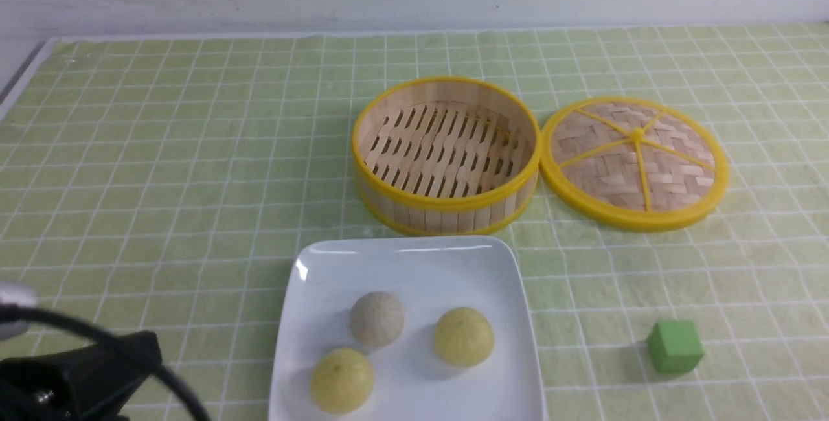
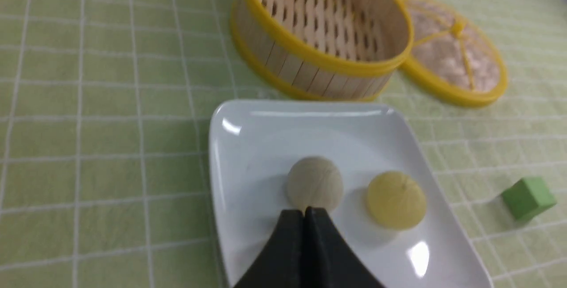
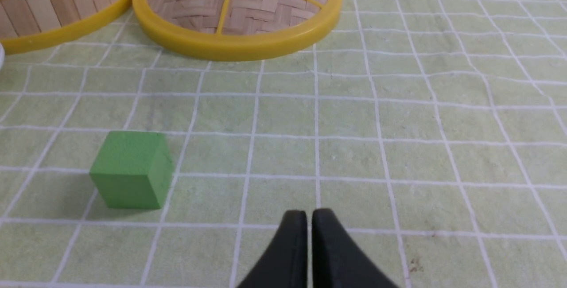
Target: Put the steamed buns into the plate on the green tablecloth.
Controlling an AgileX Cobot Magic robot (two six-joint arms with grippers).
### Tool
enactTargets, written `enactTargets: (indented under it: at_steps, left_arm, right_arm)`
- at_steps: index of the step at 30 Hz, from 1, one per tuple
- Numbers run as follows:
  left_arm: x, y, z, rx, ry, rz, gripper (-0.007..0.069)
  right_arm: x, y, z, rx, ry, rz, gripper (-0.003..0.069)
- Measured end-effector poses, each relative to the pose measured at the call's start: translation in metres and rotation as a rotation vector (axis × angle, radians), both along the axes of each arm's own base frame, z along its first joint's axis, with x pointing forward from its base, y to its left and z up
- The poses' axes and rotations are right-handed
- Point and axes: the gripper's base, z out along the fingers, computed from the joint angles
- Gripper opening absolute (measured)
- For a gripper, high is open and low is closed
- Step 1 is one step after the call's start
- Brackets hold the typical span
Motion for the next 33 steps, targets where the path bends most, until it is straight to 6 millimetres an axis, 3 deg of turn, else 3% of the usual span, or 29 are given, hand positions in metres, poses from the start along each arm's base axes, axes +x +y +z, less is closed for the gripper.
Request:
enactTargets:
  at_steps: [7, 24, 28, 33]
  left_arm:
    - [-0.005, 0.001, -0.016, -0.017, -0.128, -0.041, 0.0002]
    - [-0.005, 0.007, -0.037, 0.122, -0.060, -0.012, 0.0002]
    - [-0.006, 0.014, -0.048, 0.136, -0.072, 0.062, 0.0005]
    - [-0.008, 0.033, -0.067, 0.252, -0.124, 0.291, 0.0013]
  right_arm:
    - [0.000, 0.000, 0.000, -0.005, 0.000, 0.000, 0.0052]
    - [0.000, 0.000, 0.000, -0.005, 0.000, 0.000, 0.0079]
    - [0.000, 0.000, 0.000, -0.006, 0.000, -0.001, 0.0082]
    - [0.000, 0.000, 0.000, -0.006, 0.000, -0.001, 0.0085]
